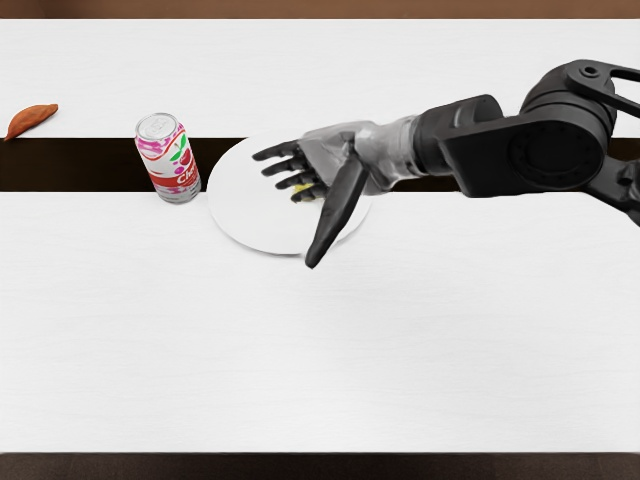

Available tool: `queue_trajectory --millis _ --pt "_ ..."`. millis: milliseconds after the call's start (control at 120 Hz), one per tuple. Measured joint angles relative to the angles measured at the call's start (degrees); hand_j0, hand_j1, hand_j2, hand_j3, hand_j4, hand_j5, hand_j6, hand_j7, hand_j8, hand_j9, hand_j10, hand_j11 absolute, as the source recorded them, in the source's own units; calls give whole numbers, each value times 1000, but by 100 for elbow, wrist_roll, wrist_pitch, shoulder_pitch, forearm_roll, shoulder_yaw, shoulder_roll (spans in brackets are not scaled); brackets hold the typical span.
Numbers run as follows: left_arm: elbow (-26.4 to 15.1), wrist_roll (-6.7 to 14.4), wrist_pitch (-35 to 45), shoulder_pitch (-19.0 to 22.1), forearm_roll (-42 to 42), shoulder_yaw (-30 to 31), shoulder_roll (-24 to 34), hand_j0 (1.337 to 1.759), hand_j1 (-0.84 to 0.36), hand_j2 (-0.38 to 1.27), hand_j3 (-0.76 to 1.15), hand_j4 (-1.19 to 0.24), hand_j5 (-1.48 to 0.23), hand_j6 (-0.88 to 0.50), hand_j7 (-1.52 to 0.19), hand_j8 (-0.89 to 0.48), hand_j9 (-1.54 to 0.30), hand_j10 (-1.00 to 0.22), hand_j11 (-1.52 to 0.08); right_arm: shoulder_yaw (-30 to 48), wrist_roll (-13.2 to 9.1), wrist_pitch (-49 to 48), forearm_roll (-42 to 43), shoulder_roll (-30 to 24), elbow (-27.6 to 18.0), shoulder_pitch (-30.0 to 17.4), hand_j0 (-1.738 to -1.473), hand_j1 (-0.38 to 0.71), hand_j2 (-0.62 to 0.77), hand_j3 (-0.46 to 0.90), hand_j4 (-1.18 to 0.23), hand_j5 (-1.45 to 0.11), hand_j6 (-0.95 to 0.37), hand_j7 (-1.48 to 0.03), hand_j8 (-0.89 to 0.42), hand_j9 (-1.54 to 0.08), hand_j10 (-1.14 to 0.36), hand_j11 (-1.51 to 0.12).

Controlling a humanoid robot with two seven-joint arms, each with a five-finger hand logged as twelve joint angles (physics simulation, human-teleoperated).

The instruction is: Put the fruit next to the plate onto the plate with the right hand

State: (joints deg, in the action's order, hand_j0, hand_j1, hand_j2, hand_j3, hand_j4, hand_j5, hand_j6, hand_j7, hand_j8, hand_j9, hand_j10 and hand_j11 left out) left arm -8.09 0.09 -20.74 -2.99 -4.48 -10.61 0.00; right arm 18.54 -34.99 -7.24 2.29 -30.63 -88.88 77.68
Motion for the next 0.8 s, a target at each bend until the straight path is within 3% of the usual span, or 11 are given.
queue_trajectory --millis 158,258,800 --pt "-1 0 0 -6 0 2 0 1658 325 4 0 -20 -26 -20 -26 -20 -26 -20 -26 640 0 -1814 -483 -748 -132 -943 -1658 -347 2 0 -3 -4 -3 -4 -3 -4 -3 -4" --pt "0 0 0 1 0 1 0 1658 325 4 0 -20 -26 -20 -26 -20 -26 -20 -26 848 0 -2408 -759 -1260 -137 -1293 -1658 -348 1 0 -2 -2 -2 -2 -2 -2 -2 -2" --pt "0 0 0 141 0 2 0 1658 325 4 0 -20 -26 -20 -26 -20 -26 -20 -26 945 0 -2778 -1476 -3133 312 -1905 -1658 -349 0 0 0 0 1 0 0 0 0 0"
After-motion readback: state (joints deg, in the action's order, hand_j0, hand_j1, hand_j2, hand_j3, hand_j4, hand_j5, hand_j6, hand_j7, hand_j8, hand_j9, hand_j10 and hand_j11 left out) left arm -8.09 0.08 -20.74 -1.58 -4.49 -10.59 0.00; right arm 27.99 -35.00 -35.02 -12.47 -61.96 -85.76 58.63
